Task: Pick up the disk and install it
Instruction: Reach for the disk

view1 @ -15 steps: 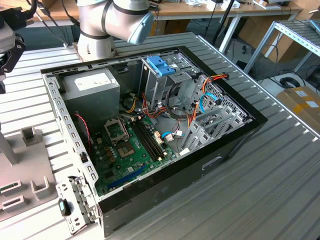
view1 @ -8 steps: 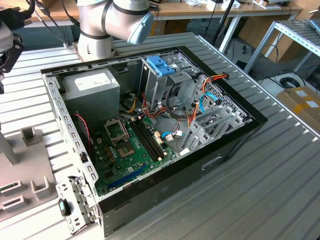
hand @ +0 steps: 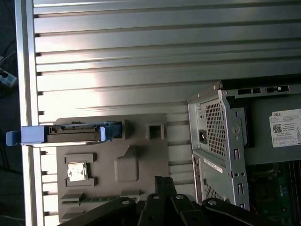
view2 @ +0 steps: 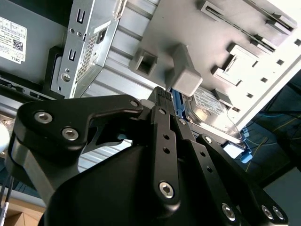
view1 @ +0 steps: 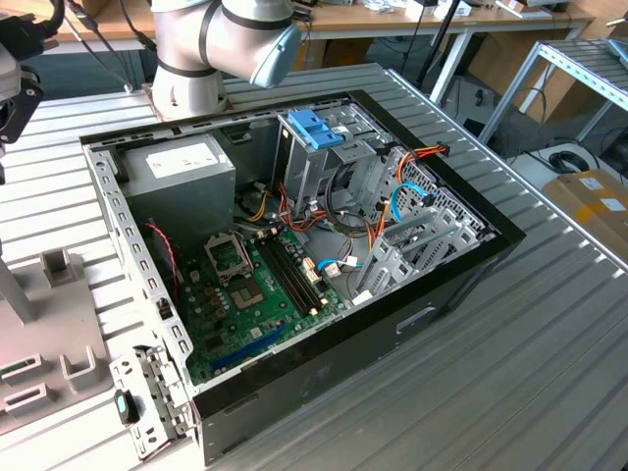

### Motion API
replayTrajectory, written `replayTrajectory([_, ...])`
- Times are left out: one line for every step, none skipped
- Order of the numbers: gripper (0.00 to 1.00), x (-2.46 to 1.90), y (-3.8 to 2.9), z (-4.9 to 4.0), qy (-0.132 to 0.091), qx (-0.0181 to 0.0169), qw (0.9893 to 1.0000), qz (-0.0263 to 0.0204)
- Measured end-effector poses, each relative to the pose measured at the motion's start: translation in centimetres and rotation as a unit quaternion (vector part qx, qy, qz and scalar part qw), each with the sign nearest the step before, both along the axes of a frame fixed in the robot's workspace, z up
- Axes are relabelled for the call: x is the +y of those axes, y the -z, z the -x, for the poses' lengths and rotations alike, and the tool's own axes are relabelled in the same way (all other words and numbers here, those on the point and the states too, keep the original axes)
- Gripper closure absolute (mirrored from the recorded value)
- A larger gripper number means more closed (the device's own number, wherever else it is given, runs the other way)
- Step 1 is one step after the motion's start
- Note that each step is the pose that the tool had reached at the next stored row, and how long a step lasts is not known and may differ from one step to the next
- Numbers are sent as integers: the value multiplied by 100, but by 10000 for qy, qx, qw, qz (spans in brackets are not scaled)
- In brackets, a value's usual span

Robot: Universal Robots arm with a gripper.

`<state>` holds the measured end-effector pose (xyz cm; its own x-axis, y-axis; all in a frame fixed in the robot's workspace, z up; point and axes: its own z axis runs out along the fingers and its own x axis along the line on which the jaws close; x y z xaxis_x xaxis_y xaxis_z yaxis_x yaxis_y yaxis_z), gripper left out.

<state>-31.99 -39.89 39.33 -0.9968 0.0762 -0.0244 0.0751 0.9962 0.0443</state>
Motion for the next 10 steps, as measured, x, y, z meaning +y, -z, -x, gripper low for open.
replayTrajectory([90, 0, 0, 4, 0, 0, 10000, 0])
replayTrajectory([90, 0, 0, 7, 0, 0, 10000, 0])
replayTrajectory([90, 0, 0, 11, 0, 0, 10000, 0])
replayTrajectory([90, 0, 0, 15, 0, 0, 10000, 0])
replayTrajectory([90, 0, 0, 20, 1, 0, 10000, 0])
replayTrajectory([90, 0, 0, 28, 0, 0, 10000, 0])
replayTrajectory([90, 0, 0, 38, 1, 0, 10000, 0])
replayTrajectory([90, 0, 0, 44, 0, 0, 10000, 0])
replayTrajectory([90, 0, 0, 52, 0, 0, 10000, 0])
replayTrajectory([90, 0, 1, 58, 0, -1, 10000, 0])
